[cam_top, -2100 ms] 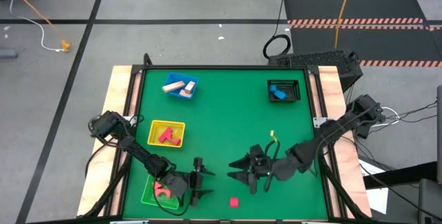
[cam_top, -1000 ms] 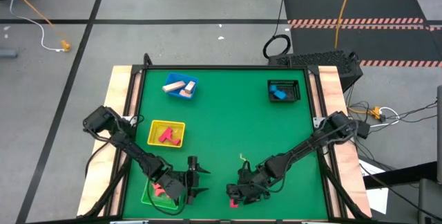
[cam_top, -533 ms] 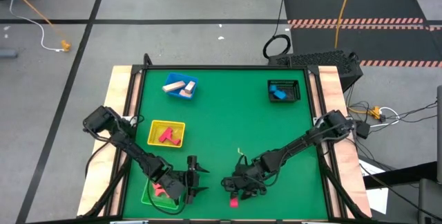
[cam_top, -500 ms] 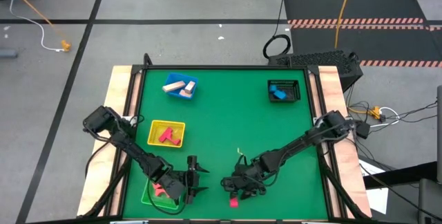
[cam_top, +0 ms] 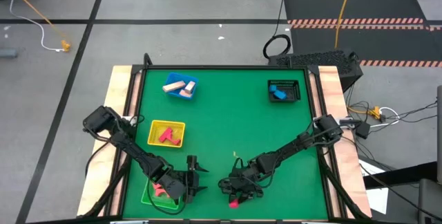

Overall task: Sort & place blocks by color
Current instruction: Put the red block into the yellow bin

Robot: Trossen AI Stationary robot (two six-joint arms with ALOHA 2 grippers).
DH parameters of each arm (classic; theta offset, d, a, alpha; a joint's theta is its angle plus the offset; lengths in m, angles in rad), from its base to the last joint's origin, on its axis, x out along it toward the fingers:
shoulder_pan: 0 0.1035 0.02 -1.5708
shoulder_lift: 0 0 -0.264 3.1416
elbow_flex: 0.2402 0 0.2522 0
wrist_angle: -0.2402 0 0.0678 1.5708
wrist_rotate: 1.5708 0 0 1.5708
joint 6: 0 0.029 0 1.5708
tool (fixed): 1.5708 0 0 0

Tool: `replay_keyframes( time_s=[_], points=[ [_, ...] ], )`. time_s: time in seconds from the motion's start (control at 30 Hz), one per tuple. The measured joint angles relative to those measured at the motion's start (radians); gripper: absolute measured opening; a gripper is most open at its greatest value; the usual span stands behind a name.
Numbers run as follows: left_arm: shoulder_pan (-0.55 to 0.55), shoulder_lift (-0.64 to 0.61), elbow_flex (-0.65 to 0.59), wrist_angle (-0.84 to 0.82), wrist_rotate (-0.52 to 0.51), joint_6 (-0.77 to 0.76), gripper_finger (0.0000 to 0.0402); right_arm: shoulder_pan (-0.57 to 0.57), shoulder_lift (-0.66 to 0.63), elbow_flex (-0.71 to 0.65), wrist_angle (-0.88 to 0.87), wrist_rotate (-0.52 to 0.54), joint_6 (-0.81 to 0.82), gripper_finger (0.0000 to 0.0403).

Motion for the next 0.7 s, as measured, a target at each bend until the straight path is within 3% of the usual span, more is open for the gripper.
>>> replay_keyframes(
  time_s=[0.5, 0.7],
  points=[
    [0.000, 0.000, 0.000, -0.007, 0.000, -0.002, 0.0296, -0.010, -0.001, 0.000, 0.006, 0.150, -0.182, 0.0163],
    [0.000, 0.000, 0.000, -0.011, 0.007, -0.010, 0.0296, -0.010, -0.001, 0.001, 0.000, 0.195, -0.245, 0.0119]
  ],
)
